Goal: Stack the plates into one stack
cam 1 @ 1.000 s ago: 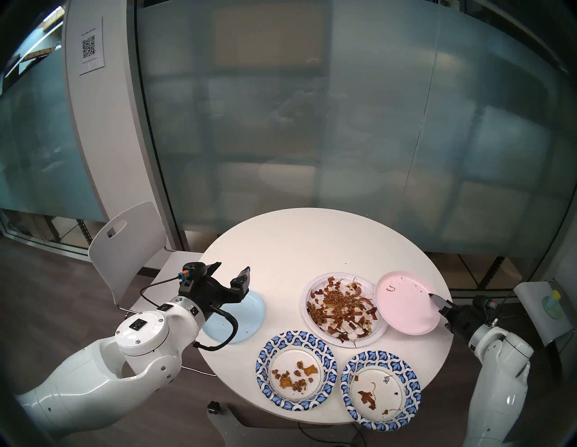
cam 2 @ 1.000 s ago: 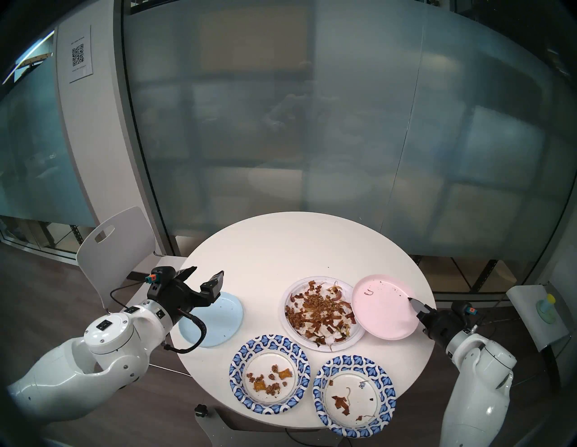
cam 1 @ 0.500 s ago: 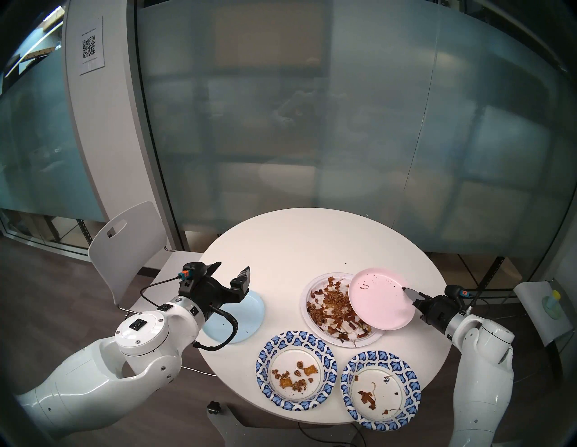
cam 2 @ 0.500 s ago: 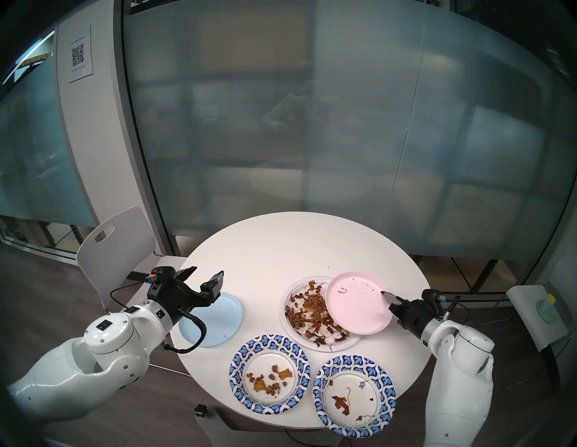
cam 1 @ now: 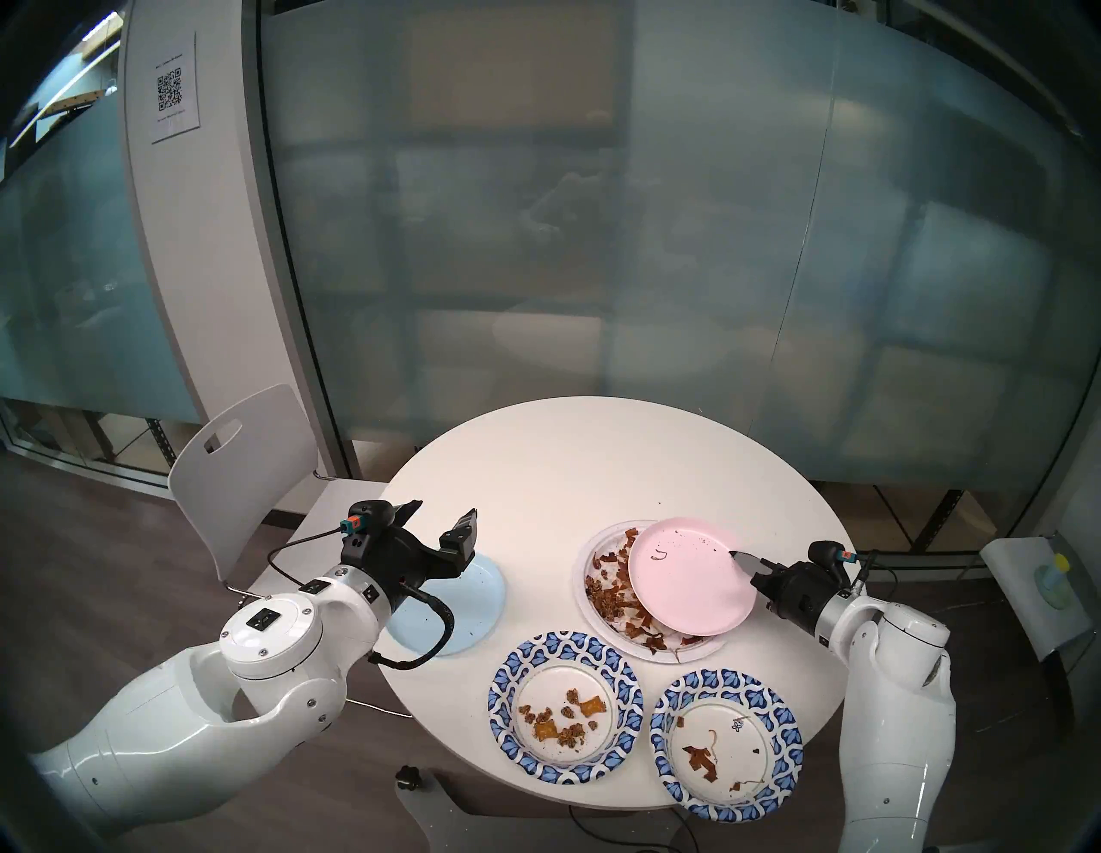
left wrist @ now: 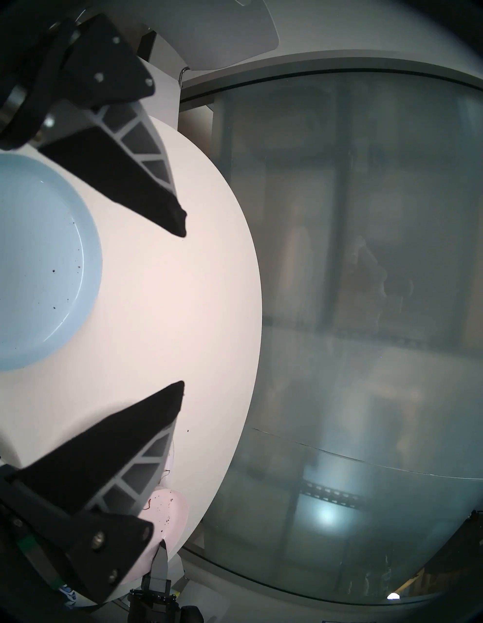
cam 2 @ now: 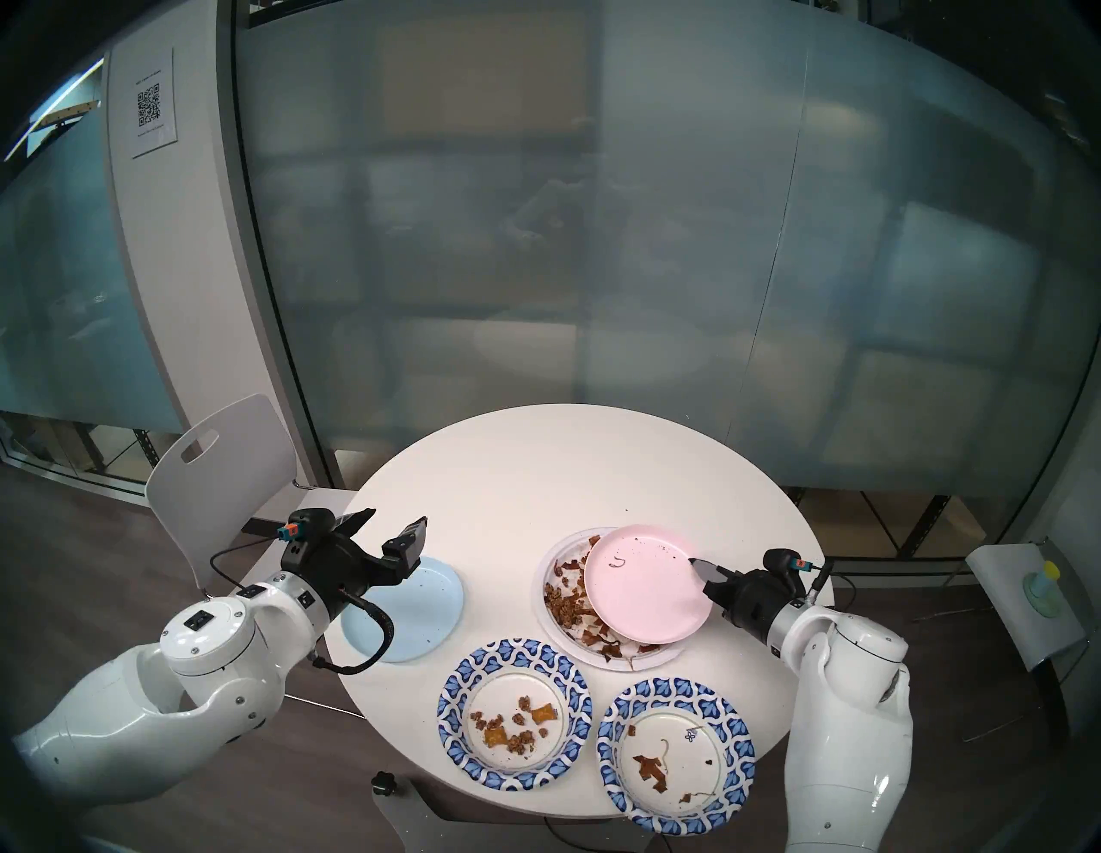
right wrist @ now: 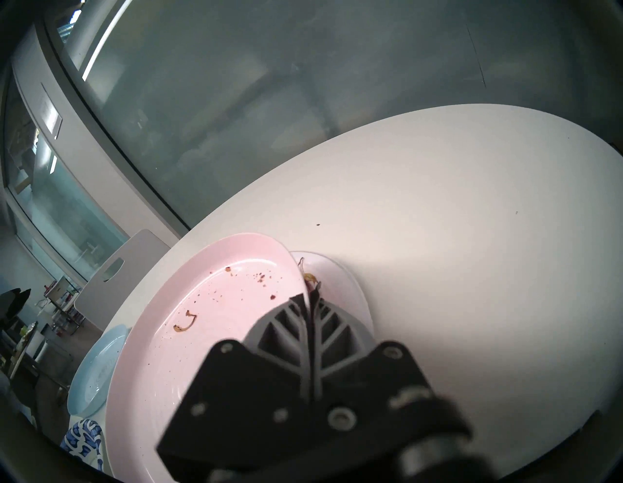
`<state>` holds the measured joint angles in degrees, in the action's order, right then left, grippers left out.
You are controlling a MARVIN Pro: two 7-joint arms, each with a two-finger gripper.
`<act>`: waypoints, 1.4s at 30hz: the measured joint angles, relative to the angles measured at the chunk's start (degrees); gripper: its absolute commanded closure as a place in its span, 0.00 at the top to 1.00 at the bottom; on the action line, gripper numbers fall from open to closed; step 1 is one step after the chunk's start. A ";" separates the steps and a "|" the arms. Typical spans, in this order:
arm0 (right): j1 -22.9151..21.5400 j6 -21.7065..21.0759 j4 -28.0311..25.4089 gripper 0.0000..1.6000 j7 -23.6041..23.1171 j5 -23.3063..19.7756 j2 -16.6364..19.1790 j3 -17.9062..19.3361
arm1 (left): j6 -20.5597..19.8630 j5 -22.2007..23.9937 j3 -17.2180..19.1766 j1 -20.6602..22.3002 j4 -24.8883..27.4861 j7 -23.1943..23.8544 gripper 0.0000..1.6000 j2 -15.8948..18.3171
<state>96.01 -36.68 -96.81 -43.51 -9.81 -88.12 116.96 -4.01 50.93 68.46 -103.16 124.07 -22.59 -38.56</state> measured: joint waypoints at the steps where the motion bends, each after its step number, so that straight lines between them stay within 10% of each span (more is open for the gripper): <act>1: 0.00 0.26 0.29 0.00 0.01 0.43 -0.06 -0.43 | 0.00 0.00 0.00 0.00 0.00 0.00 1.00 0.00; 11: 0.00 2.19 1.48 0.00 -0.06 3.03 -0.43 -2.51 | 0.00 0.00 0.00 0.00 0.00 -0.01 1.00 0.00; 14: 0.00 2.56 1.25 0.36 -0.05 3.99 -0.44 -2.95 | 0.00 0.00 0.00 0.00 0.00 -0.01 1.00 0.00; 24: -0.04 2.84 -0.49 0.71 -0.08 6.12 -0.03 -3.39 | 0.00 0.00 -0.01 0.00 0.00 -0.01 1.00 0.02; 42: 3.85 4.19 -8.65 0.87 -0.04 11.81 1.81 -3.28 | 0.00 0.00 -0.01 0.00 0.00 -0.01 1.00 0.02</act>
<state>99.86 -32.49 -105.46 -43.55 2.00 -86.31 113.68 -4.01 50.93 68.46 -103.16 124.08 -22.60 -38.55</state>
